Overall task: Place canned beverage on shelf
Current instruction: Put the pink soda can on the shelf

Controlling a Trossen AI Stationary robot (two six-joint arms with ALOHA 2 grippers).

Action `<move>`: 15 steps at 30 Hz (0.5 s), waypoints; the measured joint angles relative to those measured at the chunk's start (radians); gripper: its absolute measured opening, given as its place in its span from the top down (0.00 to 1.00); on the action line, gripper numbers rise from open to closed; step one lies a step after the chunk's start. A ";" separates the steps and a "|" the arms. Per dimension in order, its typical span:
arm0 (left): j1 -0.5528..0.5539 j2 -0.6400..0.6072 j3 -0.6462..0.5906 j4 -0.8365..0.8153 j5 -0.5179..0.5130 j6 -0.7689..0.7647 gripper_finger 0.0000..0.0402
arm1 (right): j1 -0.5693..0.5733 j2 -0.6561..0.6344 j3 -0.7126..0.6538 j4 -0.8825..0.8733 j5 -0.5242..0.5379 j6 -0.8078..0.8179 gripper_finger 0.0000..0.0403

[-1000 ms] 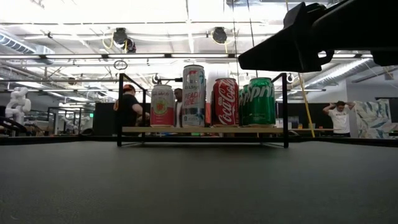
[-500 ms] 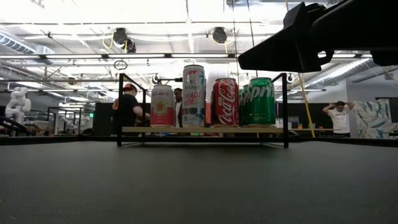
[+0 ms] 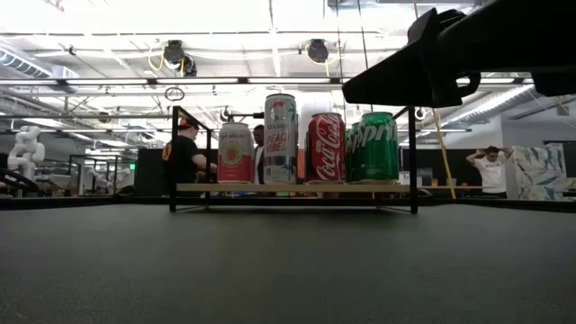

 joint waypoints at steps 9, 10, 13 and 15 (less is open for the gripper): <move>0.000 0.000 0.000 0.001 -0.052 -0.052 0.13 | -0.004 0.000 0.000 0.000 0.000 0.016 0.09; 0.000 0.000 0.000 0.001 -0.066 -0.051 0.13 | -0.006 0.000 0.000 0.000 0.000 0.021 0.09; 0.000 0.000 0.000 0.002 -0.084 -0.051 0.13 | -0.008 0.000 0.000 0.000 0.001 0.029 0.09; 0.000 0.000 0.000 0.002 -0.086 -0.051 0.13 | -0.007 0.000 0.000 0.000 0.000 0.029 0.09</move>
